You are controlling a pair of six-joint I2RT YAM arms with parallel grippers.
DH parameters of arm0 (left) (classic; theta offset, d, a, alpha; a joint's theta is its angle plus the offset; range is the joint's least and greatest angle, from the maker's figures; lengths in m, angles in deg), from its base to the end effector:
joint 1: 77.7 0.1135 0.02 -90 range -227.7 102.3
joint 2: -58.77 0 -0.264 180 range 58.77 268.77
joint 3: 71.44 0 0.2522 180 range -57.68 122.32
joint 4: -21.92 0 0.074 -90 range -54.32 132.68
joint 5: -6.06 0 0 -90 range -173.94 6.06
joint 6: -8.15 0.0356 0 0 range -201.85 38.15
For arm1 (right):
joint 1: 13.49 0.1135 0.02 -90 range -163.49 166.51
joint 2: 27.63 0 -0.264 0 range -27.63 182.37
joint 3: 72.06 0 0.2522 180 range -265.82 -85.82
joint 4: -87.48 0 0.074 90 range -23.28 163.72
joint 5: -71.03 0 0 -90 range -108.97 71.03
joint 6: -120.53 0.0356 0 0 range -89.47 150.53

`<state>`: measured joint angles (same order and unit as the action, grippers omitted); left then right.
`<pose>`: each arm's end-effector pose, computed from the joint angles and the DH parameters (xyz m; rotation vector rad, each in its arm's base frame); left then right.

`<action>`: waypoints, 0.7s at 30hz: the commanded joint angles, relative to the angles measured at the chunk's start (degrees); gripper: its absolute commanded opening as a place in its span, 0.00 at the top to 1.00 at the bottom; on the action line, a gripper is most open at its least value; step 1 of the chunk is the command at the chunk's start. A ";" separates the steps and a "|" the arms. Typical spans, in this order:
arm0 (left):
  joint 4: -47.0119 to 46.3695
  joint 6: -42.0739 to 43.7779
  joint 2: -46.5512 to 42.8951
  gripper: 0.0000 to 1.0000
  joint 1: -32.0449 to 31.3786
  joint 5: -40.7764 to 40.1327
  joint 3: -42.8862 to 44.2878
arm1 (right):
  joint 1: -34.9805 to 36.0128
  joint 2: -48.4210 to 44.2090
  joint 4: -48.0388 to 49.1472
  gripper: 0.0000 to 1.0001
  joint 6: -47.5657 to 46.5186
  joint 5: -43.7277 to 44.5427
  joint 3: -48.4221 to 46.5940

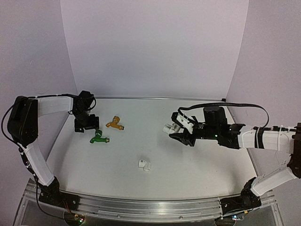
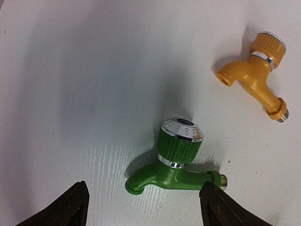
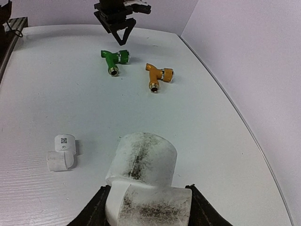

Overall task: Install the water faucets
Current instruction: Pick up the water faucet from the center of the board.

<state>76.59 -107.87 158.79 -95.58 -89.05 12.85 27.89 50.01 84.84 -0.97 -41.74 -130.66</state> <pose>0.3297 -0.1030 0.2020 -0.2195 2.7821 -0.0647 0.2169 0.2094 0.2496 -1.3606 1.3981 0.5007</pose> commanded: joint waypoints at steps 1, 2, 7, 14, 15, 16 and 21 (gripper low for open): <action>2.40 3.09 6.78 0.19 -0.52 -2.14 7.27 | 0.01 -1.97 1.25 1.00 -0.18 -1.58 -0.45; 2.32 3.14 7.84 0.20 -0.51 -1.30 8.43 | 0.01 -2.03 1.20 1.00 -0.15 -1.64 -0.37; 1.02 2.81 10.15 0.17 -1.26 0.34 11.52 | 0.01 -1.98 1.18 1.00 0.11 -2.32 -0.16; 0.69 1.94 15.98 0.27 -4.05 -2.89 12.19 | 0.01 -1.33 1.10 1.00 -0.10 -3.08 -0.77; 0.47 1.93 16.39 0.30 -4.17 -3.37 11.89 | 0.01 -1.38 1.09 1.00 -0.15 -3.07 -0.78; 0.23 1.93 16.79 0.32 -4.18 -4.06 11.49 | 0.01 -1.47 1.09 1.00 -0.20 -3.07 -0.78; -1.21 1.99 16.48 0.50 -4.23 -6.31 9.48 | 0.01 -1.24 0.75 1.00 -0.42 -3.13 -1.30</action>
<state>76.78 -105.99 176.11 -100.07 -92.04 23.48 27.89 49.84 84.33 -0.99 -43.92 -130.66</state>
